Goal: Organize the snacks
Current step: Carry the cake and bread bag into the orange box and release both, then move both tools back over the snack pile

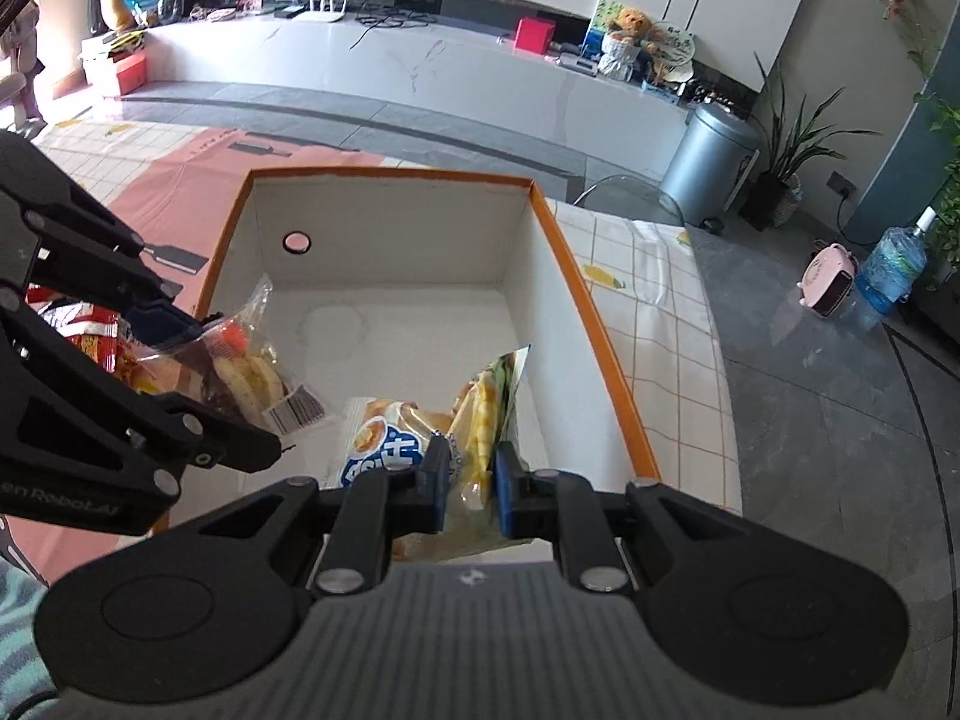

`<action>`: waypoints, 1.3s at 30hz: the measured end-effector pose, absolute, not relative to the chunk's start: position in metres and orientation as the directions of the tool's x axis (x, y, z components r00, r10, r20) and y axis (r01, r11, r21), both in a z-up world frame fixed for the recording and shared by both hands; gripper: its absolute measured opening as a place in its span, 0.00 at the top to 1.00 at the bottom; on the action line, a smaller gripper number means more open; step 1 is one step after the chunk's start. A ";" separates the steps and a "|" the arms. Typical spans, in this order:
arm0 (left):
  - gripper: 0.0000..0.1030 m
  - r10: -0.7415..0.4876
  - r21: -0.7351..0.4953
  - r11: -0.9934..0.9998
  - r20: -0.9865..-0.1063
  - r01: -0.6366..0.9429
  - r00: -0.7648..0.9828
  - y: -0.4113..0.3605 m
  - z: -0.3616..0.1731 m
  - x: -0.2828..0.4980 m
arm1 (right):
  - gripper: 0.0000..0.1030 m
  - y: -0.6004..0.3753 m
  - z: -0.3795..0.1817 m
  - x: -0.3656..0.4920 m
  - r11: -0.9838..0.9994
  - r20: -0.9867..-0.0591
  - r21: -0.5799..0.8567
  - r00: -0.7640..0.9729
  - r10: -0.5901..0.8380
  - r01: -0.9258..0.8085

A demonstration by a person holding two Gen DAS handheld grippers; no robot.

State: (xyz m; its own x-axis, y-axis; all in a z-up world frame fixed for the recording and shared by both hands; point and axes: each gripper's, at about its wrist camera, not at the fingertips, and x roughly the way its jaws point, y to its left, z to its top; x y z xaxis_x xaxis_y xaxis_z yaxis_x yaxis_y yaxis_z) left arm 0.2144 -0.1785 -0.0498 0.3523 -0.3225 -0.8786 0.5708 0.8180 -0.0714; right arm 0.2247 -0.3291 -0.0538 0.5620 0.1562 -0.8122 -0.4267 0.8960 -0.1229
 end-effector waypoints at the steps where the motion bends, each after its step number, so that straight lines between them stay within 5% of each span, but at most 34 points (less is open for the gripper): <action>1: 0.58 -0.314 -0.063 0.812 -0.885 0.580 0.343 -0.181 -0.054 0.218 | 0.89 -0.329 -0.058 0.228 0.894 -0.822 -0.115 0.547 0.159 -0.433; 20: 0.56 -0.168 0.008 0.709 -0.969 0.705 0.180 -0.204 -0.106 0.239 | 0.86 -0.325 -0.100 0.252 0.870 -0.903 -0.095 0.411 0.129 -0.483; 24: 0.55 -0.147 0.030 0.703 -0.971 0.711 0.187 -0.208 -0.108 0.238 | 0.80 -0.324 -0.098 0.251 0.870 -0.906 -0.115 0.409 0.106 -0.480; 31: 0.32 -0.157 0.049 0.707 -0.962 0.705 0.225 -0.211 -0.097 0.234 | 0.56 -0.327 -0.083 0.243 0.891 -0.900 -0.125 0.429 0.084 -0.436; 39: 0.32 -0.237 0.033 0.749 -0.920 0.662 0.314 -0.189 -0.054 0.215 | 0.46 -0.331 -0.051 0.222 0.921 -0.873 -0.113 0.480 0.088 -0.373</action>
